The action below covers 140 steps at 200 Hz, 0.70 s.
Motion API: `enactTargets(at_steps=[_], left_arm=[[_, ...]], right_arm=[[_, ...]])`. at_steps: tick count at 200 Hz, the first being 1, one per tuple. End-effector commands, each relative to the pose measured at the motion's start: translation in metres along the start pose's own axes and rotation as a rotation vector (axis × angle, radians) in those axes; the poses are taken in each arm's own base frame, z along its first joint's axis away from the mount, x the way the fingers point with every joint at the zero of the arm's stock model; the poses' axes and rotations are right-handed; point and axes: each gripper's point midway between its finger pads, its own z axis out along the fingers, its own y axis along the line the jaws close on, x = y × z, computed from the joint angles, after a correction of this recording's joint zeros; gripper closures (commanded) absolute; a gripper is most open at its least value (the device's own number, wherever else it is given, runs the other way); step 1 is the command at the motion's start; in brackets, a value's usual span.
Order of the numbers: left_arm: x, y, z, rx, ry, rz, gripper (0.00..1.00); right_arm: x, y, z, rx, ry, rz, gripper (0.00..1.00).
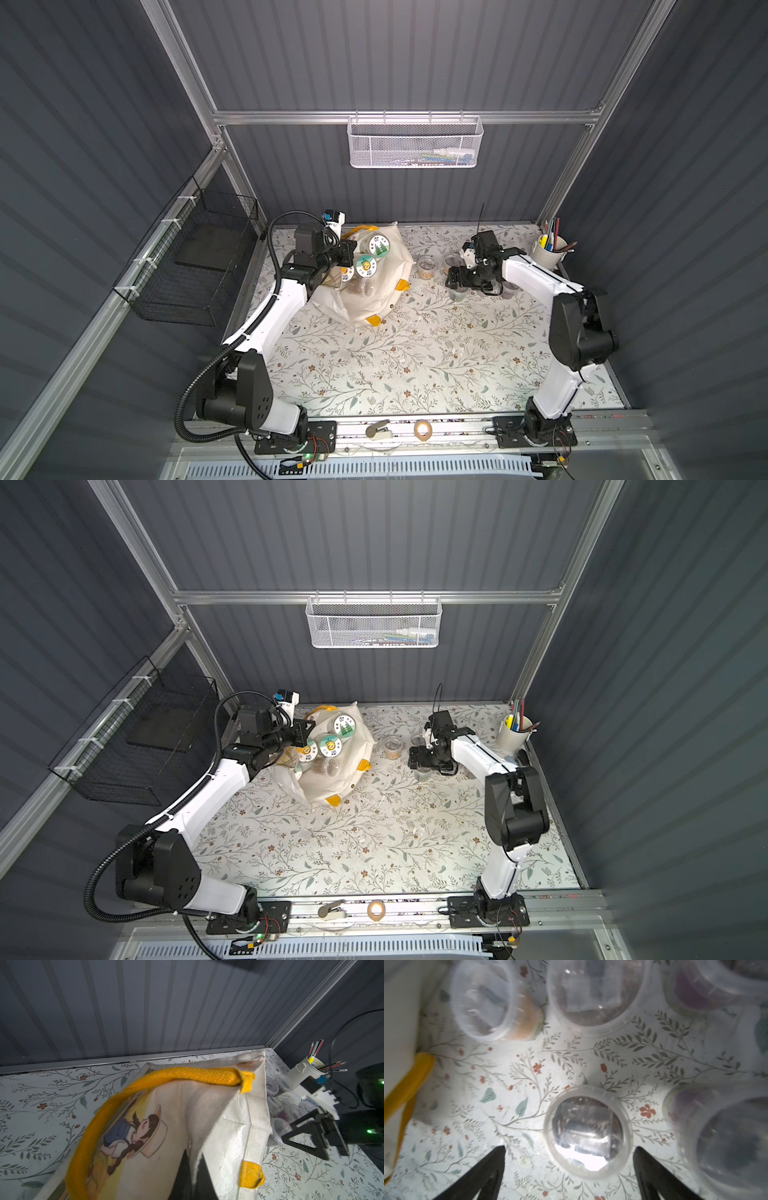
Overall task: Take out the seed jars from the canvas bag
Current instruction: Place the seed jar at the center of the board, then pick up the seed jar from the canvas bag.
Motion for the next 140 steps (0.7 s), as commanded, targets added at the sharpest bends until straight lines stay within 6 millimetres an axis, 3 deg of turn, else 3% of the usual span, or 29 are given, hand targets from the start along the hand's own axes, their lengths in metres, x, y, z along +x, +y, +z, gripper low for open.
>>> enactTargets(at_steps=[1, 25, 60, 84, 140], left_arm=[[-0.006, -0.006, 0.0, 0.022, -0.004, 0.019, 1.0], [-0.006, -0.005, 0.001, 0.016, 0.001, 0.021, 1.0], [-0.008, -0.004, -0.001, 0.008, -0.002, 0.025, 1.0], [-0.008, -0.005, 0.0, 0.015, 0.0, 0.019, 1.0], [-0.009, -0.007, 0.0, 0.022, -0.003, 0.012, 1.0]], right_arm=[[-0.018, 0.036, -0.038, -0.106, -0.155, -0.078, 0.05], [-0.021, 0.076, -0.064, -0.182, -0.24, -0.184, 0.05], [-0.021, 0.153, -0.08, -0.391, -0.309, -0.332, 0.08], [-0.026, 0.191, -0.067, -0.485, -0.295, -0.397, 0.09], [-0.03, 0.258, -0.007, -0.551, -0.226, -0.516, 0.1]])
